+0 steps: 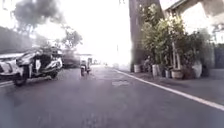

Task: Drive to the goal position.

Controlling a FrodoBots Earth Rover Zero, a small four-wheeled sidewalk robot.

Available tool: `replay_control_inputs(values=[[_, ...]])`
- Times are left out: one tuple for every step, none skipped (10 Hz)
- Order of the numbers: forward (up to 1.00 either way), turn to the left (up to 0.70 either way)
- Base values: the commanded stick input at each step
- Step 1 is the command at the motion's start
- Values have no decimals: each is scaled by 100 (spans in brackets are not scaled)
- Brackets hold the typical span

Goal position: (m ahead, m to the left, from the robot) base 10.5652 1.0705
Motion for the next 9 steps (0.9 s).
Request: replay_control_inputs(values=[[45,2],[45,2],[45,2],[45,1],[45,2],[45,1],[45,0],[45,0],[45,0]])
